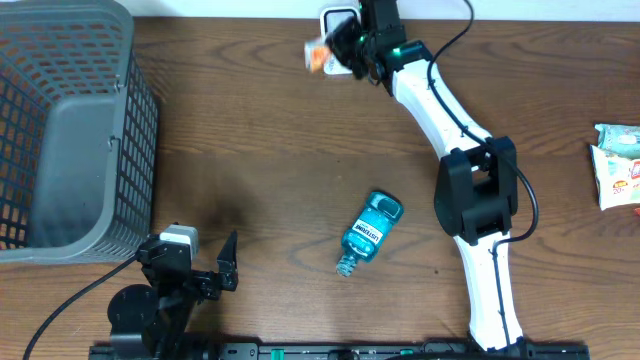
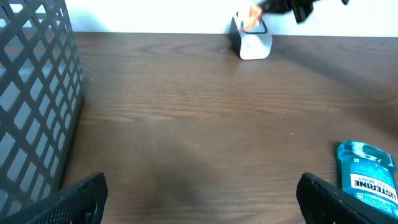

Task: Scan the item barcode
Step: 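Hold the Kleenex pack in front of the white scanner, then move the Kleenex pack right and set it past the table edge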

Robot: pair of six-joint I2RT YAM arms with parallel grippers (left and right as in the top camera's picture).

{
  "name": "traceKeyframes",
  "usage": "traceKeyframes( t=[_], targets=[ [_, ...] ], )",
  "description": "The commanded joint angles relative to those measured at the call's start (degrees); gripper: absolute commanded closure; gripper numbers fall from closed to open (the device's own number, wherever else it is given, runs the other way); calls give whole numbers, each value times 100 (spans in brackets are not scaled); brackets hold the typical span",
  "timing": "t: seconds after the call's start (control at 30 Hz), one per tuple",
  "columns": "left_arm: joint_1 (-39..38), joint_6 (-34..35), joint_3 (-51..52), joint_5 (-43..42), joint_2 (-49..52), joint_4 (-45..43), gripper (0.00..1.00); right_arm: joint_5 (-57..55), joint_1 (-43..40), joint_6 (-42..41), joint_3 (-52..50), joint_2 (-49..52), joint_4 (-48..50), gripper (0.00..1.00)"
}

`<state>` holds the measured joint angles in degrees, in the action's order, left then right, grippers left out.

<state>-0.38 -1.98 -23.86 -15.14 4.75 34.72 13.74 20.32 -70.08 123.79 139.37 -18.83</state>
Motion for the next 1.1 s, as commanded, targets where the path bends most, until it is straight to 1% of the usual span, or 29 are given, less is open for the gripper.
traceKeyframes(
  t=[0.0,0.03,0.1,0.17,0.27,0.33,0.5,0.63,0.8,0.87,0.97,1.0,1.07],
  targets=[
    [26,-79,-52,-72,-24,0,3,-763,-15,68,24,166,946,99],
    [26,-79,-52,-72,-24,2,3,-761,-20,289,24,258,1432,99],
    [26,-79,-52,-72,-24,2,3,-785,-26,369,24,417,2028,99],
    [26,-79,-52,-72,-24,2,3,-942,-24,343,24,592,2321,99],
    [26,-79,-52,-72,-24,2,3,-1294,-24,352,24,903,2579,99],
    [26,-79,-52,-72,-24,2,3,-1340,-31,352,24,1073,2695,99],
    [26,-79,-52,-72,-24,2,3,-1274,-50,385,24,1228,2765,99],
    [26,-79,-52,-72,-24,2,3,-1154,-50,861,26,1226,3117,99],
    [26,-79,-52,-72,-24,4,3,-901,-46,927,26,1226,3073,99],
    [26,-79,-52,-72,-24,4,3,-778,-55,1091,26,1213,3104,99],
    [26,-79,-52,-72,-24,4,3,-260,-140,1705,26,1086,3086,98],
    [26,-79,-52,-72,-24,4,3,160,-234,1991,26,951,2975,99],
    [26,-79,-52,-72,-24,4,3,636,-365,2002,26,754,2686,99]
  ],
)
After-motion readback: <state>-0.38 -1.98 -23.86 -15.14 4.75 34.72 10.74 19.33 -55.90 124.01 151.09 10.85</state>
